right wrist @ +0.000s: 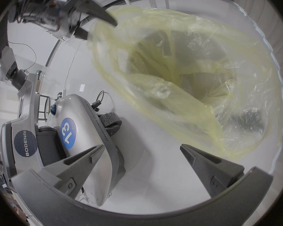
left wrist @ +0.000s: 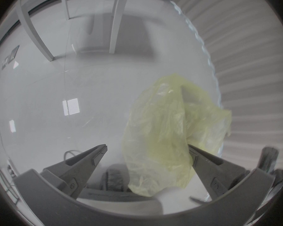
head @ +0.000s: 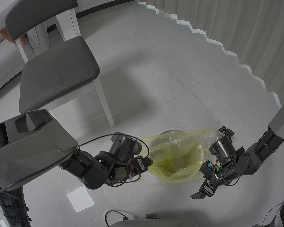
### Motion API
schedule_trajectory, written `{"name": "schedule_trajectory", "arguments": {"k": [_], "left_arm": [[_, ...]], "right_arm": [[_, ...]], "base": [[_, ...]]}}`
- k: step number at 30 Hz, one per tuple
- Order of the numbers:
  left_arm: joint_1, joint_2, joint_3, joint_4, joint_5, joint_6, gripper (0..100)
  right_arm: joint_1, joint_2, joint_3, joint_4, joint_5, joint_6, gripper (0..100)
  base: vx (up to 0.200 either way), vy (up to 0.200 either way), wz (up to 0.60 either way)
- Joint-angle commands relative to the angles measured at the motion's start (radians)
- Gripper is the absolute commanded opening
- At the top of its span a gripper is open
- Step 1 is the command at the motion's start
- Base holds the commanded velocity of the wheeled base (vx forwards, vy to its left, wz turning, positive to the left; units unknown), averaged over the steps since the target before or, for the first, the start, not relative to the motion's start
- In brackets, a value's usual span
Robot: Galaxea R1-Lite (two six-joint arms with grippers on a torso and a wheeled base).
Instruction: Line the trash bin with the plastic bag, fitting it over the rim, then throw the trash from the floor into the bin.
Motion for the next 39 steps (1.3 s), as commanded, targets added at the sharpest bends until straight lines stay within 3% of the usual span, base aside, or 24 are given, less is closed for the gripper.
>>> {"name": "schedule_trajectory", "arguments": {"k": [1, 5, 7, 12, 15, 21, 27, 33, 39], "left_arm": [[-0.029, -0.021, 0.103, -0.018, 0.002, 0.067, 100], [-0.052, -0.012, 0.156, -0.081, 0.014, 0.067, 100], [-0.099, -0.015, 0.222, -0.095, 0.014, 0.088, 100], [-0.144, -0.011, 0.289, -0.090, 0.020, 0.243, 100], [-0.150, 0.029, 0.277, -0.100, 0.049, 0.286, 100], [-0.098, 0.035, 0.168, -0.106, 0.069, 0.209, 100], [-0.104, -0.115, 0.266, -0.081, 0.019, 0.148, 100], [-0.127, -0.313, 0.383, -0.050, -0.003, 0.137, 100], [-0.050, -0.348, 0.318, -0.004, 0.008, 0.176, 100]], "right_arm": [[0.015, 0.006, -0.002, 0.000, 0.000, 0.011, 100], [0.015, 0.004, -0.003, 0.000, 0.000, 0.012, 100], [0.015, 0.004, -0.005, 0.000, 0.000, 0.012, 100], [0.016, 0.000, -0.005, 0.000, 0.000, 0.012, 100], [0.016, -0.002, -0.002, 0.001, 0.000, 0.012, 100], [0.012, -0.002, 0.001, 0.006, 0.000, 0.012, 100], [0.007, -0.013, 0.029, 0.004, 0.000, 0.012, 100], [-0.013, -0.105, 0.026, 0.006, 0.000, 0.017, 100], [-0.039, -0.195, 0.023, 0.007, 0.000, 0.047, 100]], "base": [[0.000, 0.000, 0.00], [0.000, 0.000, 0.00], [0.000, 0.000, 0.00], [0.000, 0.000, 0.00], [0.000, 0.000, 0.00], [0.000, 0.000, 0.00], [0.000, 0.000, 0.00], [0.000, 0.000, 0.00], [0.000, 0.000, 0.00]]}}
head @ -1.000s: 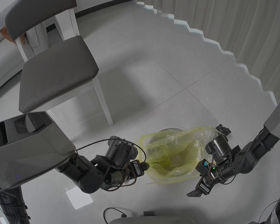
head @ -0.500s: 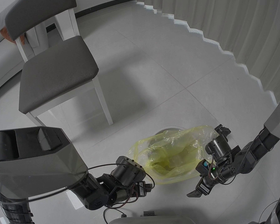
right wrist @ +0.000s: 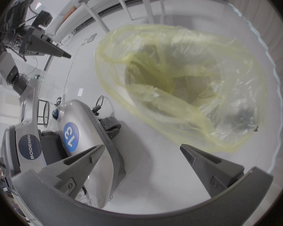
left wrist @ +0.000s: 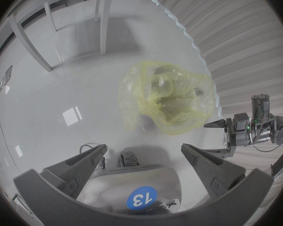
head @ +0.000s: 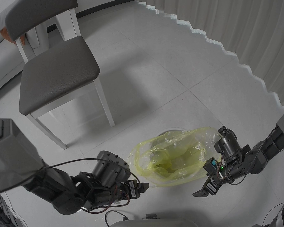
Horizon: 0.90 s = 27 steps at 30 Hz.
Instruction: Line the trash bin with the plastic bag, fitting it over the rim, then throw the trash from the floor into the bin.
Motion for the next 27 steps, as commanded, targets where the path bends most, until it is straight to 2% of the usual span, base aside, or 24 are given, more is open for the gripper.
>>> {"name": "schedule_trajectory", "arguments": {"k": [1, 7, 9, 14, 18, 27], "left_arm": [[0.062, -0.087, -0.043, 0.045, 0.001, 0.037, 100], [0.060, -0.074, -0.175, 0.227, 0.008, 0.112, 100], [0.062, -0.067, -0.201, 0.250, 0.003, 0.125, 100], [0.091, 0.004, -0.397, 0.424, -0.051, 0.212, 100], [0.089, 0.016, -0.492, 0.470, -0.072, 0.192, 100], [0.048, 0.019, -0.491, 0.474, -0.066, 0.120, 100]], "right_arm": [[-0.023, -0.116, 0.002, 0.003, 0.000, 0.021, 100], [-0.023, -0.104, 0.011, 0.001, 0.002, 0.013, 100], [-0.023, -0.087, 0.005, 0.001, 0.002, 0.010, 100], [-0.018, -0.045, -0.047, -0.004, 0.002, 0.007, 100], [-0.018, -0.058, -0.038, 0.001, 0.002, 0.006, 100], [-0.021, -0.042, -0.015, -0.004, 0.014, -0.025, 100]], "base": [[0.000, 0.000, 0.00], [0.000, 0.000, 0.00], [0.000, 0.000, 0.00], [0.000, 0.000, 0.00], [0.000, 0.000, 0.00], [0.000, 0.000, 0.00]]}}
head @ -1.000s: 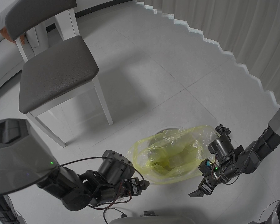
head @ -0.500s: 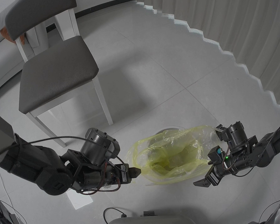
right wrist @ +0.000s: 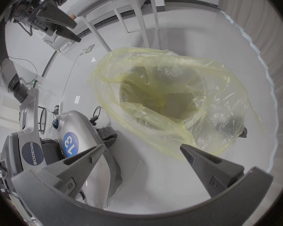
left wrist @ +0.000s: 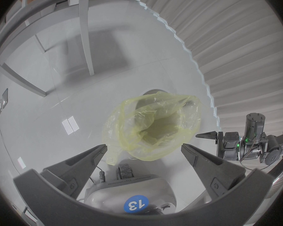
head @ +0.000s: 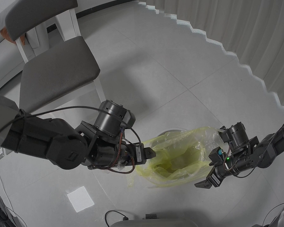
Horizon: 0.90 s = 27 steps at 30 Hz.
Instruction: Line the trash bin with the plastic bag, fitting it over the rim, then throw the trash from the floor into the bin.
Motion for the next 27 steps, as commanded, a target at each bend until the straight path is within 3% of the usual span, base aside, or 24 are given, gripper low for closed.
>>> {"name": "schedule_trajectory", "arguments": {"k": [1, 14, 27], "left_arm": [[-0.017, 0.022, -0.002, 0.000, 0.004, -0.008, 100], [-0.015, 0.060, 0.001, -0.007, 0.009, -0.014, 100], [-0.011, 0.043, 0.045, -0.012, 0.020, -0.014, 100]], "right_arm": [[0.000, 0.031, 0.000, -0.007, 0.003, -0.015, 100], [-0.048, 0.171, -0.116, -0.033, 0.006, -0.075, 100], [-0.058, 0.220, -0.123, -0.032, 0.024, -0.110, 100]], "base": [[0.000, 0.000, 0.00], [0.000, 0.000, 0.00], [0.000, 0.000, 0.00]]}}
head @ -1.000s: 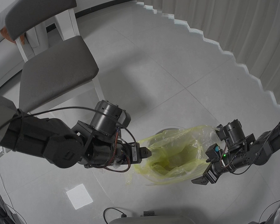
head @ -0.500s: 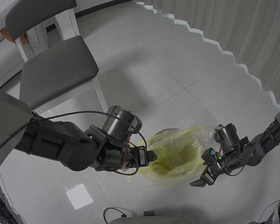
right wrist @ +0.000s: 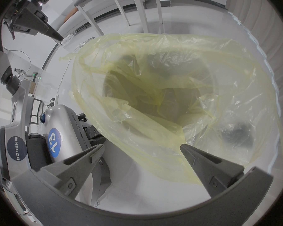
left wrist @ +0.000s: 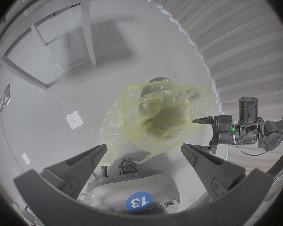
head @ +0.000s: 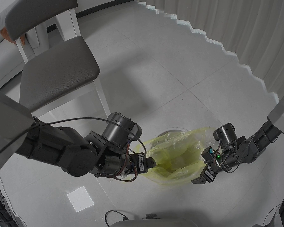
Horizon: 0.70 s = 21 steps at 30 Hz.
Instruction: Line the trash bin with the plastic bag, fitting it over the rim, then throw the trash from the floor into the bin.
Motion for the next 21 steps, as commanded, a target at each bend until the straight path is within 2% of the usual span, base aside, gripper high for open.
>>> {"name": "schedule_trajectory", "arguments": {"k": [1, 16, 21], "left_arm": [[0.000, -0.003, 0.007, -0.002, 0.001, 0.000, 100], [-0.001, -0.003, 0.011, -0.001, 0.001, 0.000, 100], [-0.003, 0.003, 0.014, -0.002, 0.001, 0.000, 100]], "right_arm": [[0.000, 0.017, 0.013, 0.000, 0.011, -0.009, 0], [0.008, 0.011, 0.065, 0.000, 0.012, -0.038, 0], [0.029, 0.008, 0.129, -0.006, 0.015, -0.064, 0]], "base": [[0.000, 0.000, 0.00], [0.000, 0.000, 0.00], [0.000, 0.000, 0.00]]}}
